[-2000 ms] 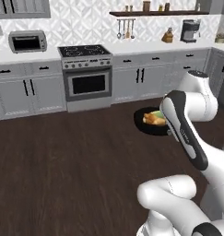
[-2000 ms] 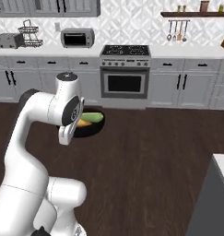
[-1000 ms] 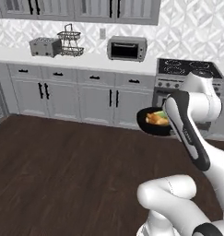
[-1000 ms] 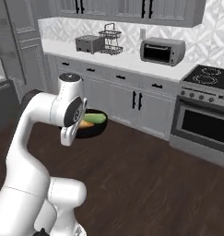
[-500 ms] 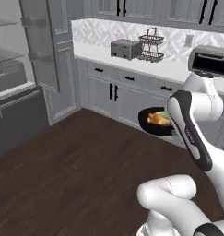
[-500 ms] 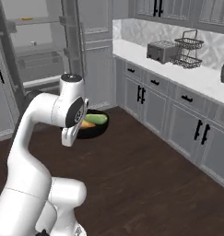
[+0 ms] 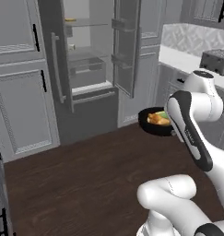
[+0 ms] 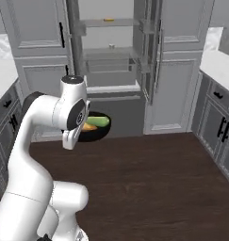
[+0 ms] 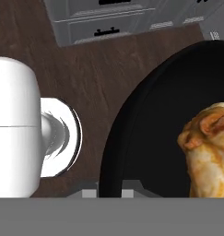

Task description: Pick the chicken drumstick and corn from their plates and place them in the bowl. Then put the bowl in the fridge.

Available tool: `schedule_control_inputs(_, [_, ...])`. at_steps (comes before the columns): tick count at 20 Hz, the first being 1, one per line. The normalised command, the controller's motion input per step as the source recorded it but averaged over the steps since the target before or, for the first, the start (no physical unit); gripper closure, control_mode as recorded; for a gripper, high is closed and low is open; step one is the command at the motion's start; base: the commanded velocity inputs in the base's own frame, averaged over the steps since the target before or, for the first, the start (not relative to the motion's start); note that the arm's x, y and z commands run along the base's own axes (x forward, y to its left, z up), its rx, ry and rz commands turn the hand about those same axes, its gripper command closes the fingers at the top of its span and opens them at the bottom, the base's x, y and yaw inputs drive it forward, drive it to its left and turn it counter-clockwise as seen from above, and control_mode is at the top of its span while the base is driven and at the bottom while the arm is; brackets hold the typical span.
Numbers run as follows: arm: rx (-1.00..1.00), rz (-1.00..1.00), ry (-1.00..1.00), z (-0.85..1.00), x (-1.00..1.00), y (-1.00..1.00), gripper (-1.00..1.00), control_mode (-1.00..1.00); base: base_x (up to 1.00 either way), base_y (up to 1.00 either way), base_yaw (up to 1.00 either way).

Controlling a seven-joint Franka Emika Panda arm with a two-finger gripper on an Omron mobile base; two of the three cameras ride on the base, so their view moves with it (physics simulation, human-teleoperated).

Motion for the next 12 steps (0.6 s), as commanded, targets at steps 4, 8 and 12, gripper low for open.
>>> schedule_control_inputs(4, [0.0,0.0,0.0,0.0,0.0,0.0,1.0,1.0,1.0,-0.32,0.59])
schedule_control_inputs(8, [0.0,0.0,0.0,0.0,0.0,0.0,1.0,1.0,0.75,-0.8,0.27])
schedule_control_inputs(12, [0.0,0.0,0.0,0.0,0.0,0.0,1.0,1.0,0.61,-0.74,0.16])
